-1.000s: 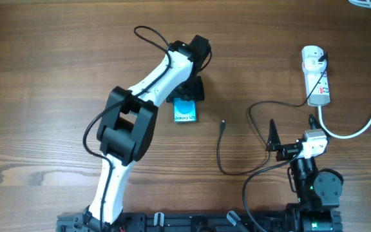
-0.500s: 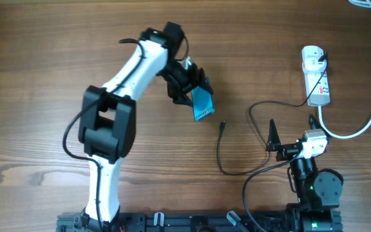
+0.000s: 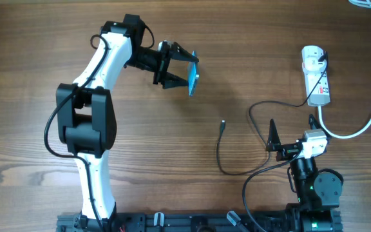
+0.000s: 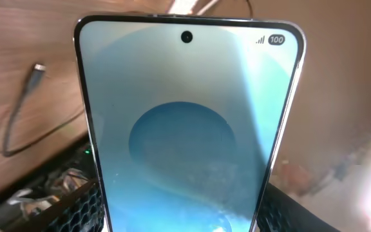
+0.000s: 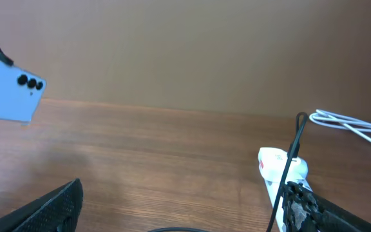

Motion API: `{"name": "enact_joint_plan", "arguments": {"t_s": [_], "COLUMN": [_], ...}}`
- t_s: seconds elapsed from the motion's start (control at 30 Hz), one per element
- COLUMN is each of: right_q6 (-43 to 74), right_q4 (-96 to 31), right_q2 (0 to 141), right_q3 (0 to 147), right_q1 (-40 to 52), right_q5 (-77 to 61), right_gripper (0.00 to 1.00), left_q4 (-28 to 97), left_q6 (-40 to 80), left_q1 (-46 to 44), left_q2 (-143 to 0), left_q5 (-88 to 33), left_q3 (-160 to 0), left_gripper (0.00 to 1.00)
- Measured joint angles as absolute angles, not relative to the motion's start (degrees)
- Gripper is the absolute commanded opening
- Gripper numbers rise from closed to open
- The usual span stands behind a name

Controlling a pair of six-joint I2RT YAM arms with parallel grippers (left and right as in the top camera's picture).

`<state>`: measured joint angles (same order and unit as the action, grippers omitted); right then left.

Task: Plug charger to phone and switch on socket

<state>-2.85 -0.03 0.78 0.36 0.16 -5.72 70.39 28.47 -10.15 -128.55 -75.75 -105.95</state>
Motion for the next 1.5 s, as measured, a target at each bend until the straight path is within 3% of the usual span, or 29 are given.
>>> {"name": "enact_joint_plan", "arguments": {"t_s": [0.4,1.5], "right_q6": [-2.9,-2.9], "right_q4": [0.0,-0.1], "right_q2": [0.8,0.8], "right_q3": [0.4,0.4], "right_q1": [0.2,0.2], "right_q5": [-5.7,-5.7], "right_gripper": [1.0,1.0], "left_q4": [72.3,78.5], "left_q6": [28.2,28.2], "left_q1": [-4.0,-2.3], "left_q2": [-128.6,-128.6], "left_q5": [-86.7,-87.1], "left_q3": [-106.0,-106.0], "left_gripper": [0.69,0.69]}}
